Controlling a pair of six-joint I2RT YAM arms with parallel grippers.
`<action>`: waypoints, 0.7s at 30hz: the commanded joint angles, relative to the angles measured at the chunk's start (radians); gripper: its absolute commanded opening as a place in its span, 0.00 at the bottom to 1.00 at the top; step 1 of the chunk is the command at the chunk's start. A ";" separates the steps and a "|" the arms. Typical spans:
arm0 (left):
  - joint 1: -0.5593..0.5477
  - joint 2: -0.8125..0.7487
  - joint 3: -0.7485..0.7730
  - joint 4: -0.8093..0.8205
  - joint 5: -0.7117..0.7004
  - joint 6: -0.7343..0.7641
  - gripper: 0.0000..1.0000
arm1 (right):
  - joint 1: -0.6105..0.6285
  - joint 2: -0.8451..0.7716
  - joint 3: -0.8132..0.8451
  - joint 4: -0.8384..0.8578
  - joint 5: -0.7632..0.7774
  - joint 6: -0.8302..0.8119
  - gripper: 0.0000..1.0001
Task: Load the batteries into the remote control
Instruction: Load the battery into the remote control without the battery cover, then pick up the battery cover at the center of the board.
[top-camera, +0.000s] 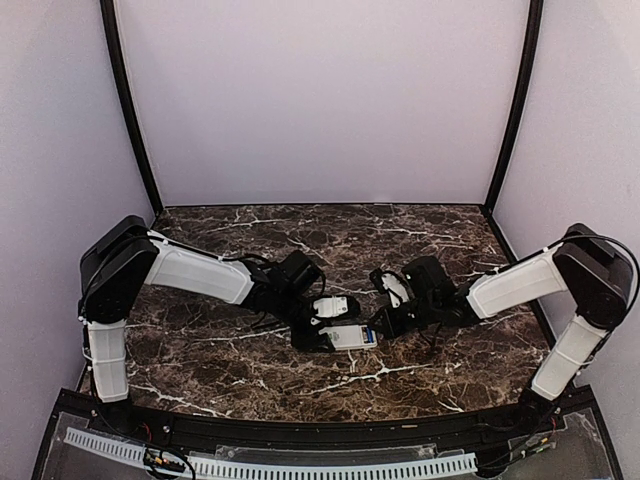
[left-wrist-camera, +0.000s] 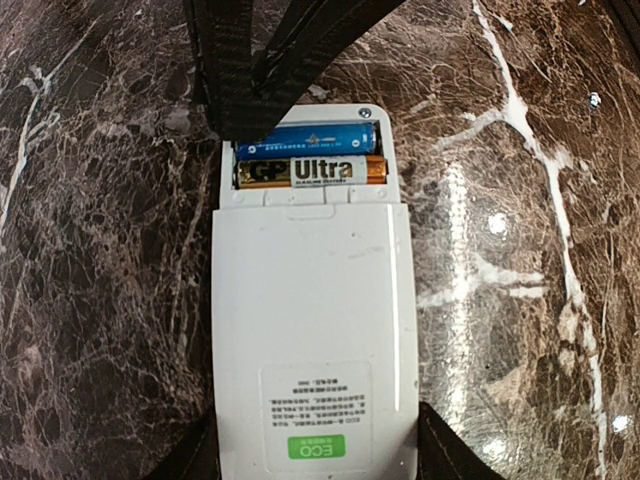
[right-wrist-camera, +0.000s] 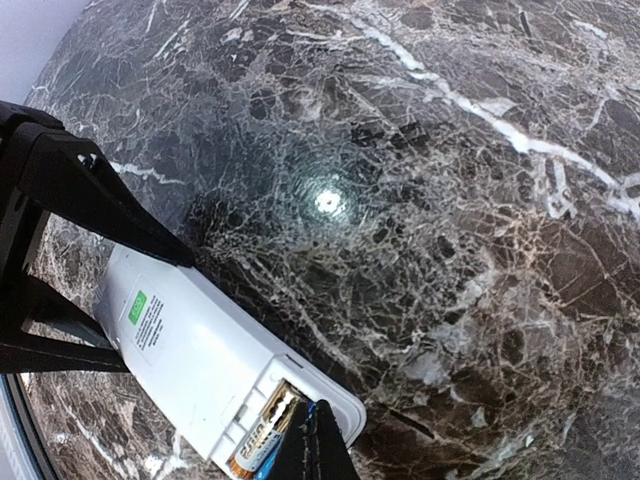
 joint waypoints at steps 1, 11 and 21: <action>0.004 0.047 -0.006 -0.069 -0.042 0.002 0.22 | 0.007 -0.060 0.029 -0.240 0.039 0.020 0.00; 0.004 0.052 -0.004 -0.074 -0.036 0.006 0.24 | 0.005 -0.134 0.147 -0.351 -0.025 0.035 0.00; 0.004 0.056 -0.002 -0.076 -0.033 0.004 0.25 | 0.005 0.040 0.099 -0.232 -0.142 0.094 0.00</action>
